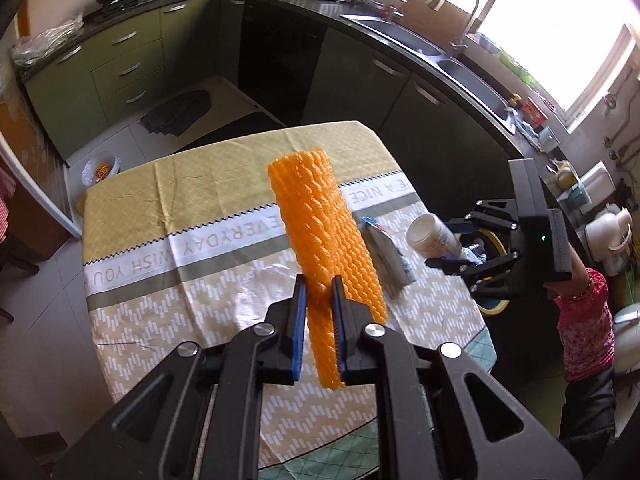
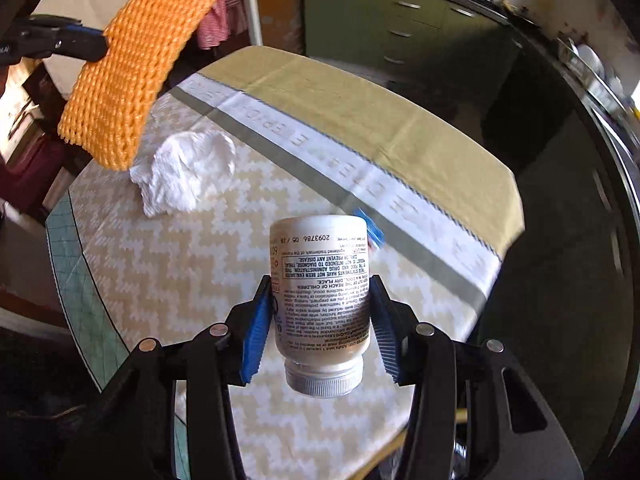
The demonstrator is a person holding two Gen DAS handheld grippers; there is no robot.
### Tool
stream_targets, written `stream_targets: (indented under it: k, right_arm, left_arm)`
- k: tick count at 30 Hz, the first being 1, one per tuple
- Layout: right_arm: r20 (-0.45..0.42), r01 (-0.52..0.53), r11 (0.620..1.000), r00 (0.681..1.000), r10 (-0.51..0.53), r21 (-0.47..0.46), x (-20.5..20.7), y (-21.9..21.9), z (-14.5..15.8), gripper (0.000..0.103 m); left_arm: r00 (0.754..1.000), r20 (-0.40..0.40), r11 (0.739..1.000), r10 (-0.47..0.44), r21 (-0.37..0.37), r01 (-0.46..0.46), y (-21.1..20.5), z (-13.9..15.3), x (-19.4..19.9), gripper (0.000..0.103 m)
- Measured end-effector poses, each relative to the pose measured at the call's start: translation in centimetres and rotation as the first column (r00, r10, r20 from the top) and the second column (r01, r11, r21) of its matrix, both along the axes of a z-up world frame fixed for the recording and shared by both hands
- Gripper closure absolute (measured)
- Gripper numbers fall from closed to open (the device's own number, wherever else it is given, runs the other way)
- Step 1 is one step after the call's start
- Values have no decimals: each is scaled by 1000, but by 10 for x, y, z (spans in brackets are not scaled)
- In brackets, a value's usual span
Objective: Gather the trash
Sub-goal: 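Grasp the white pill bottle with the right tool and drop it in the bin while left holds the net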
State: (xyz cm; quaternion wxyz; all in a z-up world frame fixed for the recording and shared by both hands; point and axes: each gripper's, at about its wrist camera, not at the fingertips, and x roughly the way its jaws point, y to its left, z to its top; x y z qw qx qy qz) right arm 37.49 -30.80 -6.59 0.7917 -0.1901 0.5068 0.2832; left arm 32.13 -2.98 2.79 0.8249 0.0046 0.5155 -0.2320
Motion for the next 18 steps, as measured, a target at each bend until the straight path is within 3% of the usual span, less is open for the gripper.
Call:
stream_targets:
  k: [3,6,9,12,18]
  right_arm:
    - [-21,138,990,990,-139,-40,-37,-77,-8,56]
    - [-47,283,954,957,-288,-96,-70,-151,-27,56]
    - [-74,406,911,909,-411,-78,-96,-211,-42,55]
    - [-109,430,903,896,-430,-18,-115,-239,-58,55]
    - [-108,436,900,896,-431,17,-127,-259,-76,55]
  left_arm:
    - [996,-3,996,-94,-2,94,-37,-2,-12,91]
    - [986,-12,986,-169,2,169,-77,-5,-18,91]
    - [972,-25,972,-233,9,234,-119,-11,-23,91]
    - [954,-45,955,-295,30,296,-159,-18,-30,91]
    - [909,-72,909,-410,48,414,-240,-30,-43,91]
